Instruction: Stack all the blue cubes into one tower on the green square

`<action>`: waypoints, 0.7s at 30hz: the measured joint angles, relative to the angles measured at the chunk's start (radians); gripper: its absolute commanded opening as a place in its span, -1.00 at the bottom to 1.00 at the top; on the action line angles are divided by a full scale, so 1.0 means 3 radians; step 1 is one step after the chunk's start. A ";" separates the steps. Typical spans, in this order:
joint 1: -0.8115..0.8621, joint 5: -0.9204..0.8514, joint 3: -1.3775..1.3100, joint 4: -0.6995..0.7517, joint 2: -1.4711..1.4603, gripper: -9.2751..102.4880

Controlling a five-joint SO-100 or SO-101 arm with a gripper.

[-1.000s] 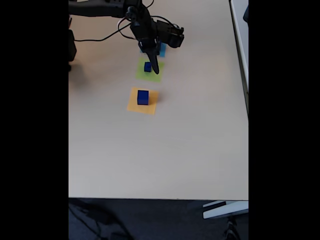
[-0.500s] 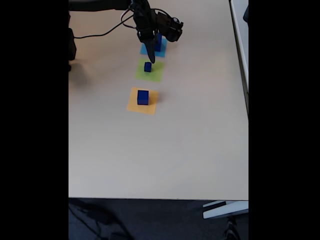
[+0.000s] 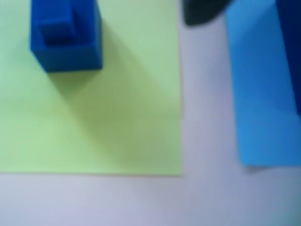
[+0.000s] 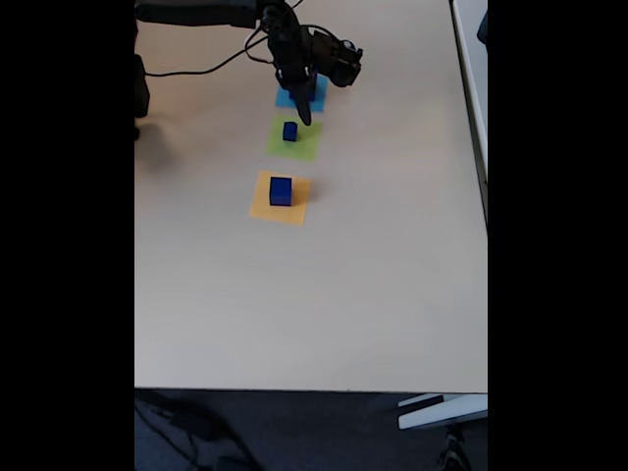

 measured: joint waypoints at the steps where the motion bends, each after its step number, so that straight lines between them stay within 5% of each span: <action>1: 0.0000 0.0000 0.0046 -0.0015 0.0000 -0.22; 21: 0.0000 -0.0026 0.0741 -0.0552 0.0000 -0.32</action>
